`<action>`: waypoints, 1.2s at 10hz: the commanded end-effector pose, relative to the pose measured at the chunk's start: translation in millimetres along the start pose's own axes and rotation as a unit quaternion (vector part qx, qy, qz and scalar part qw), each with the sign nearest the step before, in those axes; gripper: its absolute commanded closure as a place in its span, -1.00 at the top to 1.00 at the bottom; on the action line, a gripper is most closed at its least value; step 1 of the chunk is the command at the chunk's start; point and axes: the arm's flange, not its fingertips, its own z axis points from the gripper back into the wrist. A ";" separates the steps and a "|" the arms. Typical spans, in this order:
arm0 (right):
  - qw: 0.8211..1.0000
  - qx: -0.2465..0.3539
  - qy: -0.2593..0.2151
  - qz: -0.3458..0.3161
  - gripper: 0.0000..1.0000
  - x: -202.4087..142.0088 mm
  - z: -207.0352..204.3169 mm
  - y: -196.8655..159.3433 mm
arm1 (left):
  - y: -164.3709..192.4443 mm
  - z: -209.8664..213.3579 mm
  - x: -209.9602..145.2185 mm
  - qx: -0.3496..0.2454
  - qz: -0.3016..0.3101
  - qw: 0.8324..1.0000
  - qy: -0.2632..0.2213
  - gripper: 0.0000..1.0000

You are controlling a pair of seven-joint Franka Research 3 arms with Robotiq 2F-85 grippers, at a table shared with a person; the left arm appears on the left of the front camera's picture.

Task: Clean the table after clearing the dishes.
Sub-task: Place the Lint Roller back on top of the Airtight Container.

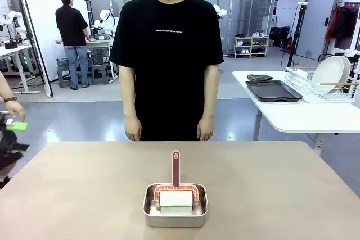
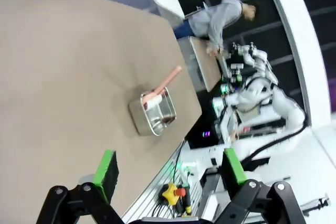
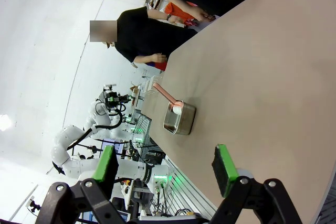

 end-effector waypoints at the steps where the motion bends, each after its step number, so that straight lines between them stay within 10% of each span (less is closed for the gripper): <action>1: 1.000 0.004 -0.003 0.002 0.85 -3.1 -1.1 3.4 | 16.5 4.5 -12.6 0.013 0.027 0.998 -0.050 1.00; 12: 1.000 0.004 -0.003 0.002 0.85 -3.1 -1.1 3.4 | 14.0 22.5 -1.3 0.001 0.007 0.997 -0.078 1.00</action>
